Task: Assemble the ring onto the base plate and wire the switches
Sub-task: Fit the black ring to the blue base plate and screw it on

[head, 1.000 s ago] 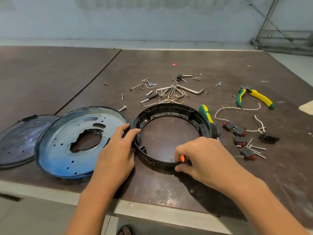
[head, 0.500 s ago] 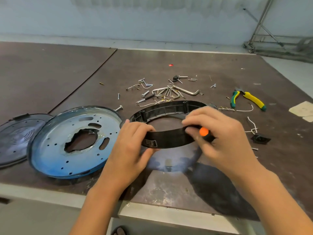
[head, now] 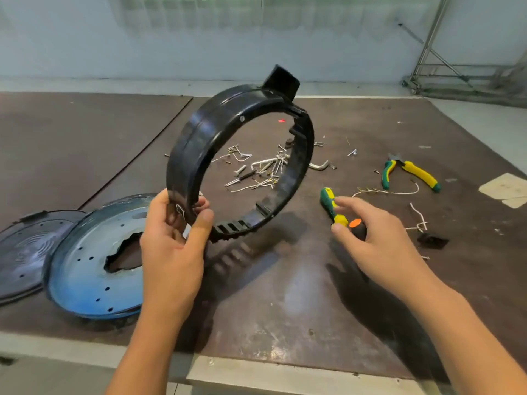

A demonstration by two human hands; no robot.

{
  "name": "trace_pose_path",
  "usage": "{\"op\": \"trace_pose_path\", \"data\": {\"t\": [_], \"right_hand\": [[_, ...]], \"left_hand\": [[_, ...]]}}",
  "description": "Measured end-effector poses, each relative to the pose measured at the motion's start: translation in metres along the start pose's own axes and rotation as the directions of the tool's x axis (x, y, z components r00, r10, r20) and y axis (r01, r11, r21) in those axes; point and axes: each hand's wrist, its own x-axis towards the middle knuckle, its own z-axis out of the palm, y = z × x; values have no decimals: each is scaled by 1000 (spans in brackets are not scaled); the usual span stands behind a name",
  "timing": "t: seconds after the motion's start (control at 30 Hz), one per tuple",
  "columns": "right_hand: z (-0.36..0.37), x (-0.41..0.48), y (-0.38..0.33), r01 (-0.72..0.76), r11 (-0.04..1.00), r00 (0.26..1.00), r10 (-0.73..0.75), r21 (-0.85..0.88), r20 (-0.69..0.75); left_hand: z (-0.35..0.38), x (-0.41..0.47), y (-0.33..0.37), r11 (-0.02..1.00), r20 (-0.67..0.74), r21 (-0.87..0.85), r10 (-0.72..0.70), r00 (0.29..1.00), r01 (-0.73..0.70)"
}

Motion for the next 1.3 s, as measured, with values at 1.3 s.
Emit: {"op": "trace_pose_path", "data": {"t": [1.3], "right_hand": [[-6,-8,-28,-446,355,863,413,822,290]], "left_hand": [[17,-15,-26,855,370,367,226,901,-366]]}}
